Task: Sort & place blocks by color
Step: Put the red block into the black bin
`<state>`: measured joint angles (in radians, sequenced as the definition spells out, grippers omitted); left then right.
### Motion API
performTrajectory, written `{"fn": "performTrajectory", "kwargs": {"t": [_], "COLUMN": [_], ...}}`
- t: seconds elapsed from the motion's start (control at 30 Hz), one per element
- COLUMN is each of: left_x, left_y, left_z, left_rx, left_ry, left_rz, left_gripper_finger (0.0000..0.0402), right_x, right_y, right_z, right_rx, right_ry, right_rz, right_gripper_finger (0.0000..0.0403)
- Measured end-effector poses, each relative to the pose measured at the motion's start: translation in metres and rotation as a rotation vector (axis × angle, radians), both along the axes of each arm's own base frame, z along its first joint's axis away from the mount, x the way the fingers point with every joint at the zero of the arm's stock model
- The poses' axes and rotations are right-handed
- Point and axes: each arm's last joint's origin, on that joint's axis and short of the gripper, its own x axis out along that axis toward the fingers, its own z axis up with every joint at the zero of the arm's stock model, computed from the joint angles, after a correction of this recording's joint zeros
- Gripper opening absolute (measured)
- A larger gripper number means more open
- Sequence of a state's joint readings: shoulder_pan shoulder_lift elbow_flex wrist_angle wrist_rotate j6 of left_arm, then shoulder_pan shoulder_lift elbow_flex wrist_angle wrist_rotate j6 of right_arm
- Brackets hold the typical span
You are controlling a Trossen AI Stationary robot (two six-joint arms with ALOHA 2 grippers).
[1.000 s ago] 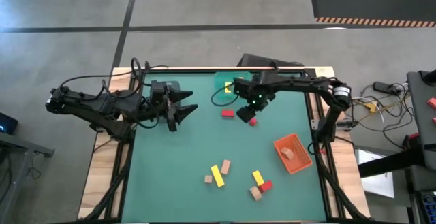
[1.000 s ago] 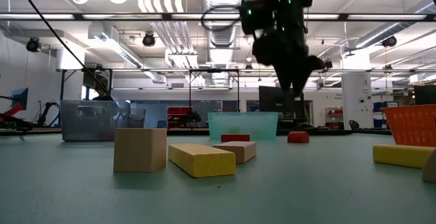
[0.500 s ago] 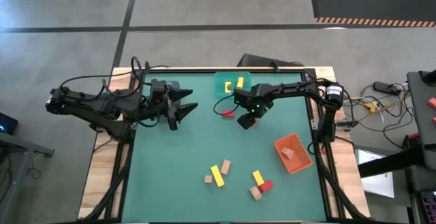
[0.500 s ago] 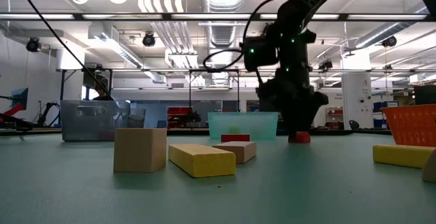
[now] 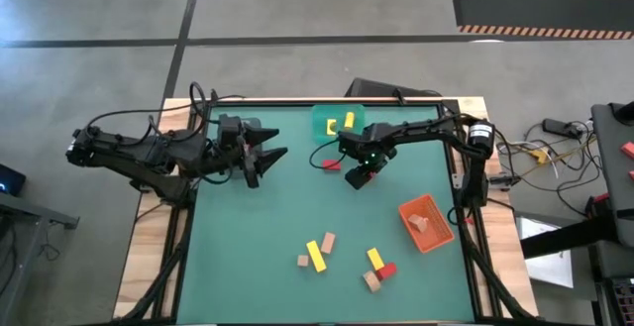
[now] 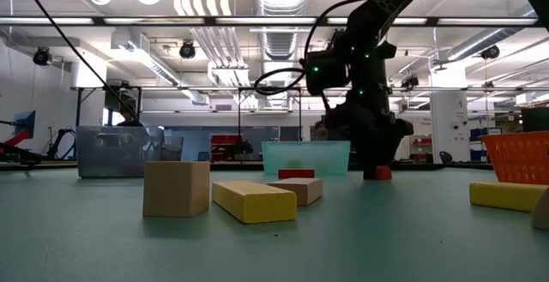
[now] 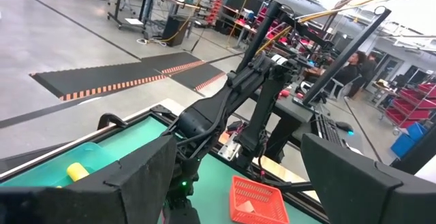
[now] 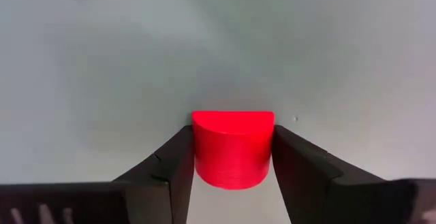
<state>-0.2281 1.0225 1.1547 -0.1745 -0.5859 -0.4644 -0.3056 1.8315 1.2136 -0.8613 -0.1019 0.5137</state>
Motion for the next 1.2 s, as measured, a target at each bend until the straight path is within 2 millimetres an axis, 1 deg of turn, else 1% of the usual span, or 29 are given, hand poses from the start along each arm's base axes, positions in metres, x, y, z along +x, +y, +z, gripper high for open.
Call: {"fn": "performTrajectory", "kwargs": {"t": [0.3,0.37,0.43,0.5,0.57,0.67,0.87,0.97,1.07,1.2], "left_x": [0.000,0.000,0.000,0.000,0.000,0.000,0.001,0.004,0.010,0.023], "left_y": [0.001,0.001,0.001,0.001,0.001,0.001,0.001,0.001,-0.001,-0.004], "left_z": [0.000,0.000,0.000,0.000,0.000,0.001,0.000,-0.002,-0.005,-0.012], "left_rx": [0.001,0.001,0.000,-0.001,-0.001,-0.002,0.033,0.057,0.057,0.060], "left_ry": [0.000,0.000,0.000,-0.002,-0.006,-0.008,0.008,0.026,0.041,0.060], "left_rz": [0.026,0.027,0.027,0.027,0.027,0.027,0.026,0.024,0.024,0.023], "left_gripper_finger": [0.0299,0.0299,0.0299,0.0299,0.0299,0.0299,0.0299,0.0299,0.0299,0.0299], "right_x": [0.000,0.001,0.003,0.001,0.001,-0.003,-0.012,-0.017,-0.021,-0.020], "right_y": [0.000,0.000,-0.001,0.001,0.002,0.005,0.012,0.016,0.023,0.035], "right_z": [0.006,0.011,0.020,0.035,0.053,0.081,0.150,0.178,0.203,0.227], "right_rx": [-0.003,-0.005,-0.009,0.000,0.014,0.048,0.079,0.085,0.066,0.038], "right_ry": [-0.018,-0.038,-0.073,-0.110,-0.188,-0.294,-0.695,-0.877,-1.040,-1.231], "right_rz": [0.017,0.019,0.023,0.028,0.028,0.028,0.048,0.043,0.056,0.121], "right_gripper_finger": [0.0150,0.0150,0.0150,0.0150,0.0150,0.0150,0.0150,0.0152,0.0153,0.0152]}}
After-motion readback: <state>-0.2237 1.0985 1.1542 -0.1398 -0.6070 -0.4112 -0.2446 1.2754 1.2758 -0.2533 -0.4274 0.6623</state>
